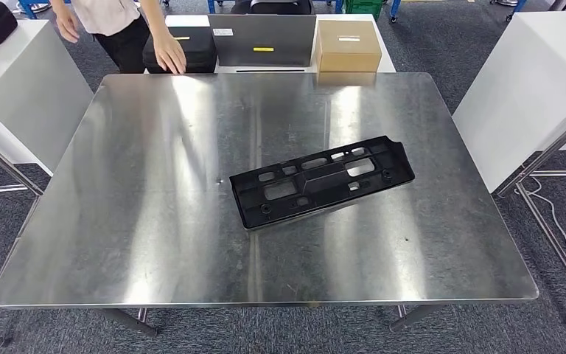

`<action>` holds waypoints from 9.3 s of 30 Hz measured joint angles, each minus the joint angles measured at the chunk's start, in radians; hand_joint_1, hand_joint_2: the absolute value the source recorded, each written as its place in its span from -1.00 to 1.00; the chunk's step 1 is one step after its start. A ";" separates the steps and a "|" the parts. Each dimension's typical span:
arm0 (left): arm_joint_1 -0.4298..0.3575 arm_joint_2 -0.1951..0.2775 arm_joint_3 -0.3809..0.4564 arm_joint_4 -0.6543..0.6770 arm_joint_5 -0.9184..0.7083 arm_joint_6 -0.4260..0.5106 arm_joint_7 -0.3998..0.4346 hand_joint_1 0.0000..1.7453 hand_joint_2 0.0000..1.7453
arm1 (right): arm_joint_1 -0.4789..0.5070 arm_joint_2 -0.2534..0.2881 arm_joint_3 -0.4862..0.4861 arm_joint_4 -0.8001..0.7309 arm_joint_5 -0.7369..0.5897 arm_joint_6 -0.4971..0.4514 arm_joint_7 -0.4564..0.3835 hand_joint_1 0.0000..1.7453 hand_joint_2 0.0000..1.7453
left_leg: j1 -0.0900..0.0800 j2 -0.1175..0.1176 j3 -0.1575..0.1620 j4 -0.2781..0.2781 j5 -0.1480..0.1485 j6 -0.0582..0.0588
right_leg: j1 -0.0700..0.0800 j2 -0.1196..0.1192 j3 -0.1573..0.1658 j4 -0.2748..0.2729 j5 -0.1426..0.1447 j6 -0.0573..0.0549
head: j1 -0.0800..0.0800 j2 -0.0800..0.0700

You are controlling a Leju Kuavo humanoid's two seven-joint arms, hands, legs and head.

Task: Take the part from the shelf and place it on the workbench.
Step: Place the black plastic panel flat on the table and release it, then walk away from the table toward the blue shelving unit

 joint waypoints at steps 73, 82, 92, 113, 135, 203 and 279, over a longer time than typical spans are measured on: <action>0.003 0.025 -0.042 0.004 -0.058 -0.006 0.037 -1.00 -1.00 | -0.028 -0.022 0.097 0.168 0.138 0.135 0.252 -1.00 1.00 | -0.008 0.001 0.005 -0.004 0.009 0.021 | -0.010 0.000 0.002 0.000 0.005 0.012 | -0.001 0.000; 0.005 0.017 -0.042 0.006 -0.058 -0.007 0.025 -1.00 -1.00 | -0.025 -0.031 0.097 0.168 0.133 0.134 0.252 -1.00 1.00 | 0.013 0.011 0.008 -0.020 0.030 0.016 | -0.051 -0.008 -0.066 0.222 -0.102 0.057 | 0.009 0.000; -0.007 0.020 -0.042 0.006 -0.065 -0.010 0.023 -1.00 -1.00 | -0.029 -0.029 0.097 0.170 0.125 0.132 0.257 -1.00 1.00 | 0.026 0.008 -0.034 0.080 -0.042 -0.039 | -0.056 0.000 0.044 0.030 -0.062 0.022 | 0.006 0.000; -0.016 0.020 -0.042 0.006 -0.068 -0.016 0.025 -1.00 -1.00 | -0.026 -0.026 0.097 0.171 0.126 0.127 0.257 -1.00 1.00 | -0.001 0.016 -0.032 0.017 0.033 0.024 | -0.031 -0.007 -0.087 0.316 -0.186 0.033 | 0.016 0.000; -0.022 0.018 -0.041 0.006 -0.078 -0.017 0.031 -1.00 -1.00 | -0.032 -0.029 0.097 0.171 0.128 0.122 0.275 -1.00 1.00 | 0.001 -0.001 -0.010 0.036 0.001 -0.013 | -0.029 -0.012 0.043 0.033 -0.055 0.017 | 0.011 0.000; -0.027 0.004 -0.038 0.006 -0.112 -0.006 0.027 -1.00 -1.00 | -0.030 -0.038 0.108 0.171 0.146 0.120 0.293 -1.00 1.00 | 0.011 0.037 -0.070 -0.016 0.103 0.015 | -0.040 -0.015 -0.033 0.288 -0.237 0.039 | 0.017 0.000; -0.006 -0.006 0.053 0.003 -0.028 -0.321 -0.176 -1.00 1.00 | -0.026 -0.046 0.105 0.170 0.151 0.133 0.273 -1.00 1.00 | 0.007 0.007 -0.128 0.269 -0.114 -0.039 | -0.039 -0.020 0.061 0.028 -0.073 -0.011 | 0.011 0.000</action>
